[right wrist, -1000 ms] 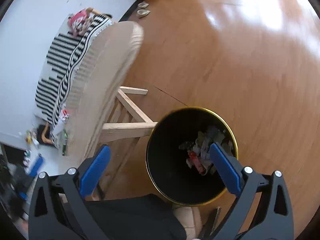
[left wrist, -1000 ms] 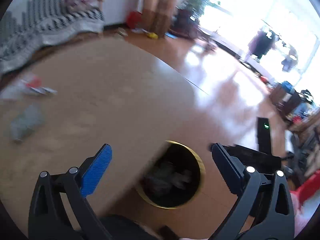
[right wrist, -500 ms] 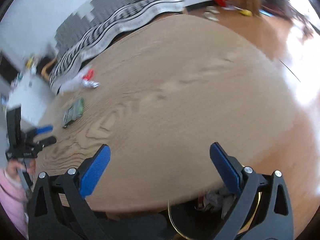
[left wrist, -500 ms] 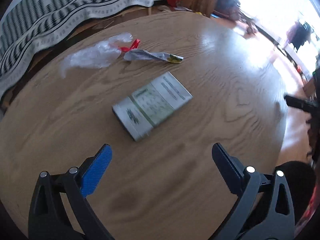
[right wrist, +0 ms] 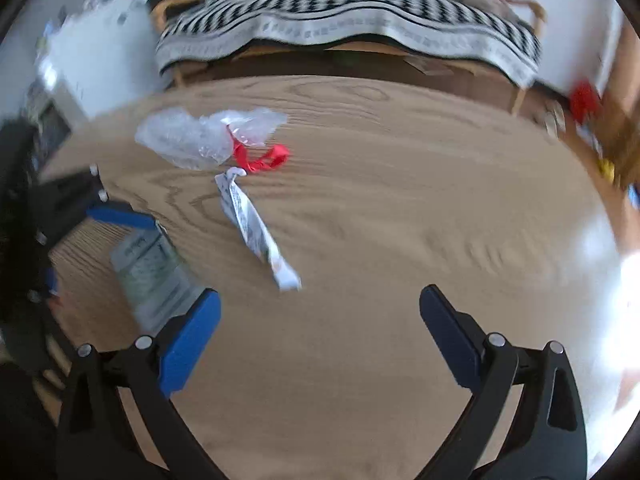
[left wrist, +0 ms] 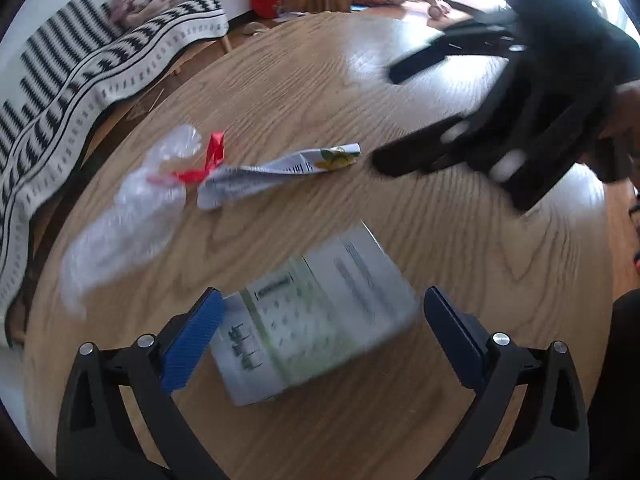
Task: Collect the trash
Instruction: 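Move both open grippers back over the table toward remaining trash, then grasp green-white box with left gripper while right grasps white paper strip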
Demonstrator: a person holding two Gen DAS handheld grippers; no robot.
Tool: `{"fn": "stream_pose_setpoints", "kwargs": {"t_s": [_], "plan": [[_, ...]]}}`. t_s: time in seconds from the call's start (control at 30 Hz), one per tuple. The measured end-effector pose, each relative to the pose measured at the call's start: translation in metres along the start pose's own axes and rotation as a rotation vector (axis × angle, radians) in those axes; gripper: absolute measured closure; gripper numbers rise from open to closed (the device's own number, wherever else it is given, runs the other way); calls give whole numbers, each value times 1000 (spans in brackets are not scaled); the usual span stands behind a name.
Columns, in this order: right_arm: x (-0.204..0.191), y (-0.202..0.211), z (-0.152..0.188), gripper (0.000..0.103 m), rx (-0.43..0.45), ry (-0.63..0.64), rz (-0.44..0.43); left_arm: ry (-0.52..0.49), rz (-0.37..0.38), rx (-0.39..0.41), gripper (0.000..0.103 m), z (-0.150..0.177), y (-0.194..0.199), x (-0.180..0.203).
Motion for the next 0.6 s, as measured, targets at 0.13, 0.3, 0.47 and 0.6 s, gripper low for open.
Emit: {"fn": "stream_pose_setpoints", "kwargs": {"t_s": [0.13, 0.3, 0.47, 0.6], "plan": [[-5, -20, -16, 7, -24, 74, 31, -71, 16, -5, 6, -5, -2, -4], [-1, -41, -21, 7, -47, 92, 54, -71, 38, -19, 6, -2, 1, -18], [7, -47, -23, 5, -34, 64, 7, -162, 74, -44, 6, 2, -1, -22], [6, -47, -24, 5, -37, 65, 5, -214, 122, -85, 6, 4, -4, -14]]}}
Point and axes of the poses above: each gripper's, at about its wrist camera, not at the fingertips, and y roughly against the way its jaws point, x to its right, z to its underside, the point moved 6 cm from there along -y, roughly the way its jaws point, and after that the axes turned 9 degrees about -z, right-handed, at the moved point
